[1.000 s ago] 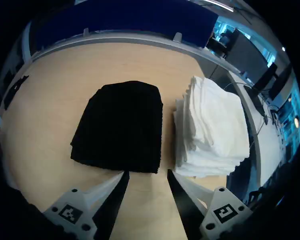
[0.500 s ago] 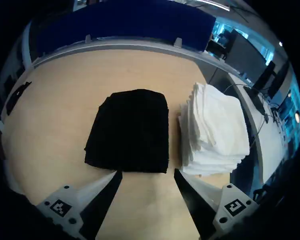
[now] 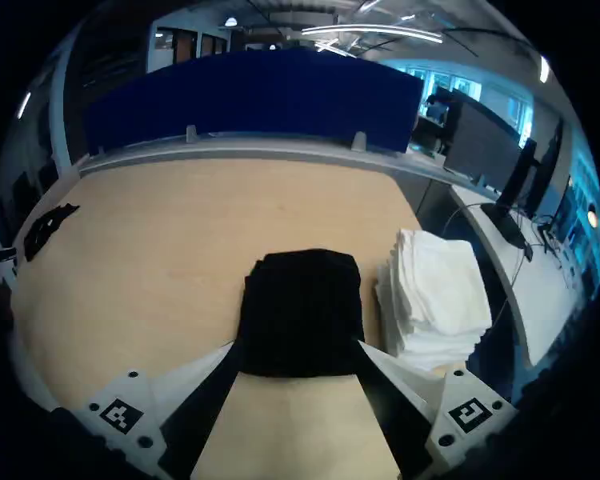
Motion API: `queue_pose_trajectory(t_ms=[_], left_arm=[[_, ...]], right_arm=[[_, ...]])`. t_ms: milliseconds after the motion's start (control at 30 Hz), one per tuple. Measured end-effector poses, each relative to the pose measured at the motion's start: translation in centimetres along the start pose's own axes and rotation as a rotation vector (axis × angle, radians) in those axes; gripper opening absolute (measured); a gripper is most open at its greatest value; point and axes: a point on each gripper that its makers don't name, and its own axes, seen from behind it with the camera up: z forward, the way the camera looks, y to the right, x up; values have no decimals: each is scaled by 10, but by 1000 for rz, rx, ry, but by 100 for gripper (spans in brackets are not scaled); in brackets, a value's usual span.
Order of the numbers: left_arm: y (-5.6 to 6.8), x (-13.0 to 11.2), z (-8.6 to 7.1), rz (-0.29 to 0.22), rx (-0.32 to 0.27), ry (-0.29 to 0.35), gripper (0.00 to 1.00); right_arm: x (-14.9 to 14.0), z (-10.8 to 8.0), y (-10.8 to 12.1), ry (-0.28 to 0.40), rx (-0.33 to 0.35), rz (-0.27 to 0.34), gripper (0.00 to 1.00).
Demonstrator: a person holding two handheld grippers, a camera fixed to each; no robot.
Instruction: Fold towel
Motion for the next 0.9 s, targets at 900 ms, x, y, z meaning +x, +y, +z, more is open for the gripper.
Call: queue_pose_trajectory(t_ms=[900], left_arm=[[-10,28,4,7,-2,78,93]], right_arm=[[136,-74,-140,475,76,68,100]])
